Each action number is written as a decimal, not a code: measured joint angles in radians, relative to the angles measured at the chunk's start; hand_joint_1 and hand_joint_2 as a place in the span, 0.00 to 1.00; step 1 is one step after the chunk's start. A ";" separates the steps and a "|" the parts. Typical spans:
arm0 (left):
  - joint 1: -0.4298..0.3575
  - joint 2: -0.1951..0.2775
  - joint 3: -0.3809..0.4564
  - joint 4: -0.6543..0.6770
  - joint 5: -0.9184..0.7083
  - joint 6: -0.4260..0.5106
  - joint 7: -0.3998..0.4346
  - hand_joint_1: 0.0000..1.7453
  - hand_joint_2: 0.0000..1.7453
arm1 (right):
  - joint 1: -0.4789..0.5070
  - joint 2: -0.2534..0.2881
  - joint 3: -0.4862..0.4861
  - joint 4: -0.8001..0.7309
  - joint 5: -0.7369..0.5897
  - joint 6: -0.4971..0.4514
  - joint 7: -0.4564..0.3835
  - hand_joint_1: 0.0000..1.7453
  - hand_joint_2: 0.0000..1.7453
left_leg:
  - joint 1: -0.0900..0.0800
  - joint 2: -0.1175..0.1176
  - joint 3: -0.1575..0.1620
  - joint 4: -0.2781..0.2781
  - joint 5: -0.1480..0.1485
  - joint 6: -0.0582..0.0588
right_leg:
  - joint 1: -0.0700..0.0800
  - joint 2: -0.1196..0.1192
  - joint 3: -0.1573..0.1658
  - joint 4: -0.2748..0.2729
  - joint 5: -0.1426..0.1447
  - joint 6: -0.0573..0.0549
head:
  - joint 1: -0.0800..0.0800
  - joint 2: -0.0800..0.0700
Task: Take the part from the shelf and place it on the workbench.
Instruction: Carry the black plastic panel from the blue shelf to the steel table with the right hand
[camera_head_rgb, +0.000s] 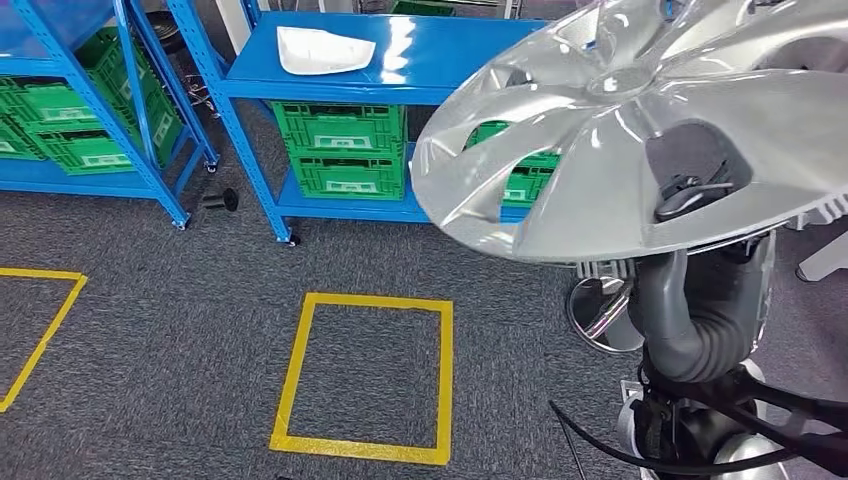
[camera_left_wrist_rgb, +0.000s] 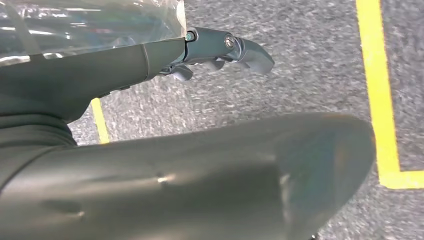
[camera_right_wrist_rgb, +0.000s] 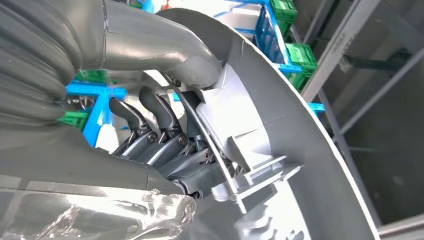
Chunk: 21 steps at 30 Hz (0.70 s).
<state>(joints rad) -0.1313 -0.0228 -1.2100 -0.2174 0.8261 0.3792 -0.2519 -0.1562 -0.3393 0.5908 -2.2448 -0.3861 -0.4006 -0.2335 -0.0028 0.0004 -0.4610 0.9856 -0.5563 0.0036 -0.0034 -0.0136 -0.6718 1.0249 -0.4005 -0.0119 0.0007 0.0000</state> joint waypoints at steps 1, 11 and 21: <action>0.002 0.000 0.000 0.000 0.001 0.000 0.000 0.00 1.00 | 0.003 -0.004 -0.008 -0.004 0.000 -0.003 0.000 1.00 1.00 | 0.001 0.003 -0.010 -0.003 0.012 0.008 | -0.002 0.002 -0.005 0.008 -0.018 0.006 | 0.001 0.000; 0.003 -0.004 0.000 0.000 0.000 0.000 0.000 0.00 1.00 | 0.011 -0.029 -0.047 -0.033 0.000 -0.009 0.003 1.00 1.00 | 0.000 0.005 -0.175 0.029 0.131 0.012 | -0.003 0.006 0.145 0.085 -0.135 0.011 | 0.030 0.000; 0.009 -0.005 0.000 0.000 0.000 0.000 0.004 0.00 1.00 | 0.016 -0.033 -0.058 -0.042 0.002 -0.018 0.009 1.00 1.00 | 0.007 0.001 -0.253 0.276 -0.042 -0.035 | -0.004 0.004 0.123 -0.032 -0.095 -0.034 | 0.007 0.000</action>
<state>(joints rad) -0.1221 -0.0275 -1.2100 -0.2171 0.8259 0.3792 -0.2481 -0.1404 -0.3723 0.5331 -2.2869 -0.3841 -0.4182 -0.2246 0.0037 0.0014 -0.7144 1.2617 -0.5983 -0.0314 -0.0075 -0.0100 -0.5489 0.9926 -0.4953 -0.0461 0.0078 0.0000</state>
